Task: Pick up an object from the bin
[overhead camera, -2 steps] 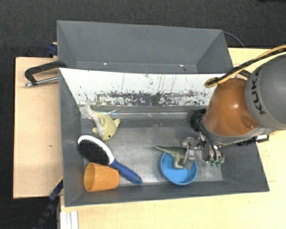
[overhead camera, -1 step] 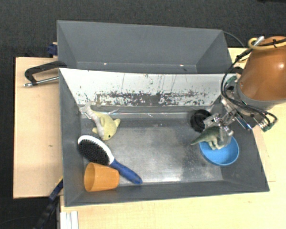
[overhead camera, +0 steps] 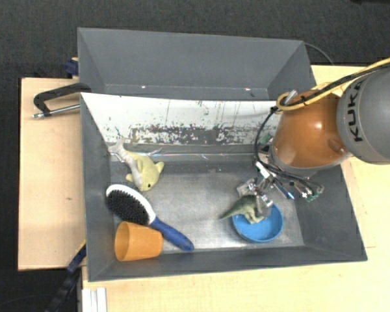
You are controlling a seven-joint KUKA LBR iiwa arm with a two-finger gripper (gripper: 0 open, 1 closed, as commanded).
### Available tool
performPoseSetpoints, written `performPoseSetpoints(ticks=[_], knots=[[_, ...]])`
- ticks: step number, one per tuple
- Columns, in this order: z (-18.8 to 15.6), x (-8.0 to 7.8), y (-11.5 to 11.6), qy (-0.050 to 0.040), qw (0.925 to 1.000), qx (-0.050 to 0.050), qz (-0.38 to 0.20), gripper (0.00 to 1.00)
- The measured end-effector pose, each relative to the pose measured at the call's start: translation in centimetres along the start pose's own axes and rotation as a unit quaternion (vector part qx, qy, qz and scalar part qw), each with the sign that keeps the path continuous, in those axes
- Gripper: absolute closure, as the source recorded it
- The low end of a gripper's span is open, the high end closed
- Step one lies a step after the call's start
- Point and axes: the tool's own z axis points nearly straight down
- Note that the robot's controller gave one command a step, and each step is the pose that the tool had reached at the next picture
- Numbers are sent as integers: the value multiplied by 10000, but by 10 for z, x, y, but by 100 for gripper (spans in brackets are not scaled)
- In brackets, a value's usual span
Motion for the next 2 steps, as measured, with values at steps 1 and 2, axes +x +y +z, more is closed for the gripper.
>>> performPoseSetpoints(ticks=[1,2], knots=[[-171,8,-8,-51,9922,73,-1240,100],[-148,16,-48,-20,9848,46,-1737,100]])
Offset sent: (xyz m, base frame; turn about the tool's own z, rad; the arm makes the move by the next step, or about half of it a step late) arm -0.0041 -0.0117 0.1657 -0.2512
